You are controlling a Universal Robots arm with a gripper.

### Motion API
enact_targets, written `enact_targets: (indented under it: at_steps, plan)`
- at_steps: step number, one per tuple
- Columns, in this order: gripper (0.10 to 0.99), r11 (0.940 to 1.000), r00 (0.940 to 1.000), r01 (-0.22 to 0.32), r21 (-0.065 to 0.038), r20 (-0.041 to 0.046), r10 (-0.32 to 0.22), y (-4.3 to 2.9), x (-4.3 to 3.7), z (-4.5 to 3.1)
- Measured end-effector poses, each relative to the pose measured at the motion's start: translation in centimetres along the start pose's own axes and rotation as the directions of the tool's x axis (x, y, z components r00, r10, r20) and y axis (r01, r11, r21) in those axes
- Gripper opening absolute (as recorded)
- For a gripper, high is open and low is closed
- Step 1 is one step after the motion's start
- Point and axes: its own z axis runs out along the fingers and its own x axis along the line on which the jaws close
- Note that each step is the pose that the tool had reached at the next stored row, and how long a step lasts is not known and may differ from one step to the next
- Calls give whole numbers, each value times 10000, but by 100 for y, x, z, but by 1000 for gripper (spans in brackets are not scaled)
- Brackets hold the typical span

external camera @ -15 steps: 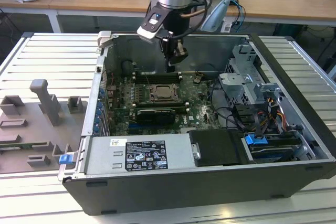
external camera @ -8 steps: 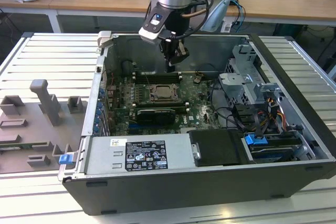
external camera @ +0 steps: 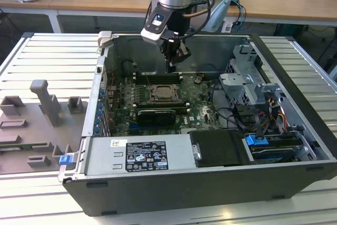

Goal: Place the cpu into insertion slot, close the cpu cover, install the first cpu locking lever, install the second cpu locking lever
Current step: 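Install the first cpu locking lever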

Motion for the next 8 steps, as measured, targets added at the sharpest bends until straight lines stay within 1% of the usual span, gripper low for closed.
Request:
enact_targets:
  at_steps: [8]
  plan:
    - [106, 9991, 9991, 415, -15, -5, -415, 0, 0, 0]
